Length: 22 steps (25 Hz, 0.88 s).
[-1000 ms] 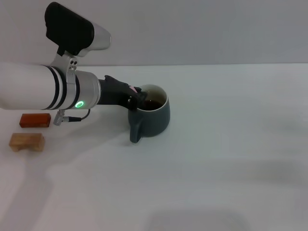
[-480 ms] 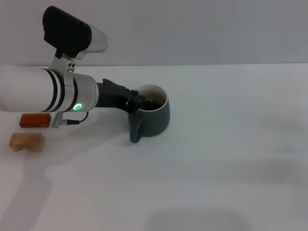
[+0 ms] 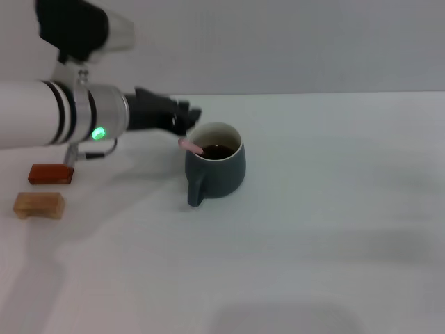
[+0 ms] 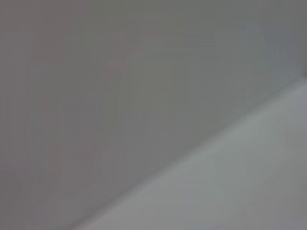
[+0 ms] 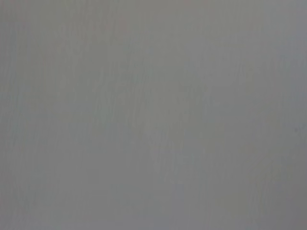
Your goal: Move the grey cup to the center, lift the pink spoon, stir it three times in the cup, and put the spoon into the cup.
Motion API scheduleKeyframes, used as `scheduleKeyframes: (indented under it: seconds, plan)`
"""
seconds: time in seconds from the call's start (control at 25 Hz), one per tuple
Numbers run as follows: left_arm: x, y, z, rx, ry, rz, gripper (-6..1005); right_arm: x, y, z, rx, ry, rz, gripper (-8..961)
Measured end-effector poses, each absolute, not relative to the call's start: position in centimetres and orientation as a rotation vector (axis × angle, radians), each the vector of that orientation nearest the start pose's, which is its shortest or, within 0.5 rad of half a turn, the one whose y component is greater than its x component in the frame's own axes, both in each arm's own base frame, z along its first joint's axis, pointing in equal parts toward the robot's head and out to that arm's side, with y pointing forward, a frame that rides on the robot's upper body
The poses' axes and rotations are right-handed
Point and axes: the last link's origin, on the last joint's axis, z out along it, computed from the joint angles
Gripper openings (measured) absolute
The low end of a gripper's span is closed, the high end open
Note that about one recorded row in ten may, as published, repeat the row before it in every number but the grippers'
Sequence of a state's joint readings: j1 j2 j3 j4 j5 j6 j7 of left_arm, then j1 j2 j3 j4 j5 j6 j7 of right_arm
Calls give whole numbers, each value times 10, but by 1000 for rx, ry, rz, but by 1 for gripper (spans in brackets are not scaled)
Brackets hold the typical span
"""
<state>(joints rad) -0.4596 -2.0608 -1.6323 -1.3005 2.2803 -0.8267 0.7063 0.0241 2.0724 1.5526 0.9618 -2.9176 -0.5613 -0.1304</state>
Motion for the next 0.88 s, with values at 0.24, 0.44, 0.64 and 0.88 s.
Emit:
scheduleKeyframes:
  seconds: [0.24,0.44,0.64,0.88]
  plan:
    - [-168,405,18,-2196,-679,-355,232,335,323,66,-1446,478,387,20]
    - [-188,410,41,-1981,-671,-494,254,337,322,66,-1444,481,383,20]
    - [-207,411,58,-1875,-693,-573,276,337,322,67,-1442,481,383,21]
    - [-243,409,76,-1789,-723,-680,302,335,324,67,-1444,477,387,20]
